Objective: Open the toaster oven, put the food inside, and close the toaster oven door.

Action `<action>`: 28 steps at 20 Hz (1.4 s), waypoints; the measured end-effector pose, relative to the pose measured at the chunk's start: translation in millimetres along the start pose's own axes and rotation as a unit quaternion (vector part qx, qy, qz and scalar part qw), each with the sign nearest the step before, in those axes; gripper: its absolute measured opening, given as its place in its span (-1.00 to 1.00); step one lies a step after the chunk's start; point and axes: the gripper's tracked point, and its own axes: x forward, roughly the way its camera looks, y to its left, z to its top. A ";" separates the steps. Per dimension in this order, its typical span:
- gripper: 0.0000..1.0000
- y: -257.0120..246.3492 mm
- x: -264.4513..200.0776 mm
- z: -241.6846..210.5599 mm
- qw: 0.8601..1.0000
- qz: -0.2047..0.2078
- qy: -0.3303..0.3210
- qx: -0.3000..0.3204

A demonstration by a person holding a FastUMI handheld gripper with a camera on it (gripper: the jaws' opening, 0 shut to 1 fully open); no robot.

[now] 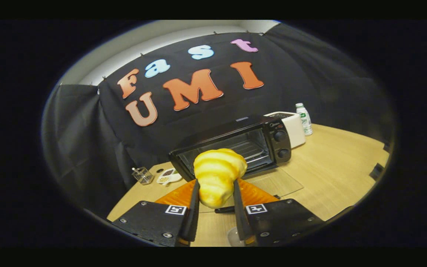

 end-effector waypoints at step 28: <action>0.05 17.8 190.5 -9.8 0.973 0.047 0.031 0.224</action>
